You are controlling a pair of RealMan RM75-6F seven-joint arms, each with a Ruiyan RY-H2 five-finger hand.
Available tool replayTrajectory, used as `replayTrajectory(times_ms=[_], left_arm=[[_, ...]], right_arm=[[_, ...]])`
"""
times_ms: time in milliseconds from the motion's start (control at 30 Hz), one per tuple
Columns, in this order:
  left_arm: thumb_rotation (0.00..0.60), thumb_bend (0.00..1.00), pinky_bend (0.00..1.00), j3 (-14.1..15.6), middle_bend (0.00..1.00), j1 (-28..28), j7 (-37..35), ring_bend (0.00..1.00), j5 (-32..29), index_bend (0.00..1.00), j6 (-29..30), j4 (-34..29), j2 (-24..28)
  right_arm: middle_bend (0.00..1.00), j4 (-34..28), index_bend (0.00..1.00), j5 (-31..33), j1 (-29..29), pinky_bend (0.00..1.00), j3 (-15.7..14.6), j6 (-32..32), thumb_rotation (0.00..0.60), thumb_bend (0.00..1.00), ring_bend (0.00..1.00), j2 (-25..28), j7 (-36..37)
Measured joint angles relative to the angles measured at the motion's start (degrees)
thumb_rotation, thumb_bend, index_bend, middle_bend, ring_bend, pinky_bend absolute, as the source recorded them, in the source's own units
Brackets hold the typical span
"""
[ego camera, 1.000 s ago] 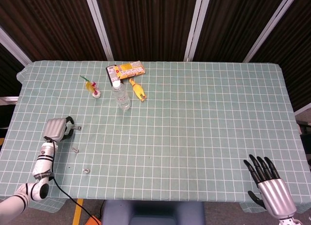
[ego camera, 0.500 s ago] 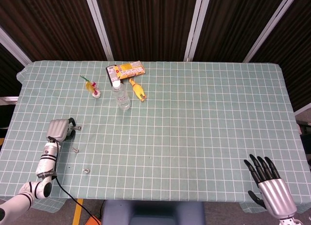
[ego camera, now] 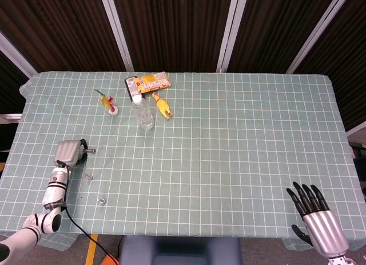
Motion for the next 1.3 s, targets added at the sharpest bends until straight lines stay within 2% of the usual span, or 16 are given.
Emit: replayTrajectory(times_ms=[467,700,1300], left_arm=[[0.600,0.41,1.00,-0.09,1.00,-0.23,0.63,1.00,-0.23,0.52,-0.73,1.60,-0.84],[0.600,0.41,1.00,-0.17,1.00,0.12,0.89,1.00,0.20,0.54,1.13,1.04,-0.42],[0.600,0.41,1.00,0.17,1.00,0.66,10.55,1.00,1.28,0.52,6.40,-11.63,4.42]], right_arm=[[0.00,-0.09,0.00,0.04,0.02,0.00,-0.04,0.04,0.600,0.28,0.00,0.13,0.17],[0.00,-0.06,0.00,0.01,0.07,0.00,-0.05,-0.10,0.600,0.28,0.00,0.05,0.01],[0.00,-0.07,0.00,-0.36,0.03,0.00,-0.23,0.35,0.600,0.28,0.00,0.46,0.69]])
